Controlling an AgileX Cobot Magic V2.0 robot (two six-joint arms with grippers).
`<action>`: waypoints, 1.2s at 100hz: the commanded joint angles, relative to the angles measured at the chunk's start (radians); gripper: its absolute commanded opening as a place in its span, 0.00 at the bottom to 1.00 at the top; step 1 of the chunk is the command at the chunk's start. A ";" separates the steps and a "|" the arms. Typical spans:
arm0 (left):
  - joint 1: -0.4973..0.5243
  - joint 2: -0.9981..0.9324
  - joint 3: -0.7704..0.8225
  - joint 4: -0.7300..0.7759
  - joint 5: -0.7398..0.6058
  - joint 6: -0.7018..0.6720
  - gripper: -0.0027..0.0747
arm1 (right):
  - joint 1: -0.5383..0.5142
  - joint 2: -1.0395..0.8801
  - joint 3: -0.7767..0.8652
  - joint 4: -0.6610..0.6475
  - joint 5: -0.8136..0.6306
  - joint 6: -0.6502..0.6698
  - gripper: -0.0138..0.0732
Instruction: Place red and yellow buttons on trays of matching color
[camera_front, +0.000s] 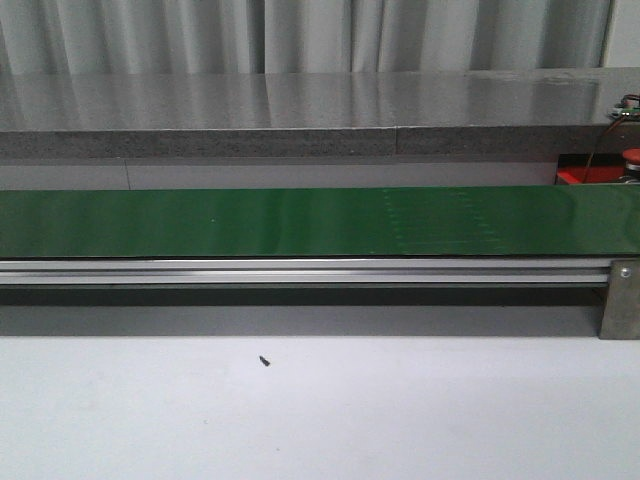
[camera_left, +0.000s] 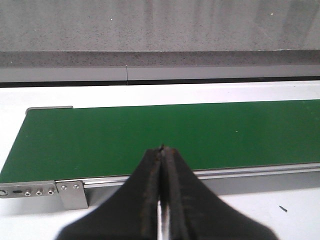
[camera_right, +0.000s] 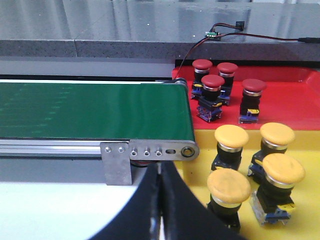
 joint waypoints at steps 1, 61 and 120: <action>-0.006 0.005 -0.025 -0.032 -0.067 0.000 0.01 | 0.001 -0.017 -0.019 0.001 -0.088 0.003 0.08; -0.007 0.005 -0.002 -0.032 -0.126 0.000 0.01 | 0.001 -0.017 -0.019 0.001 -0.088 0.003 0.08; -0.100 -0.400 0.327 0.592 -0.400 -0.514 0.01 | 0.001 -0.017 -0.019 0.001 -0.088 0.003 0.08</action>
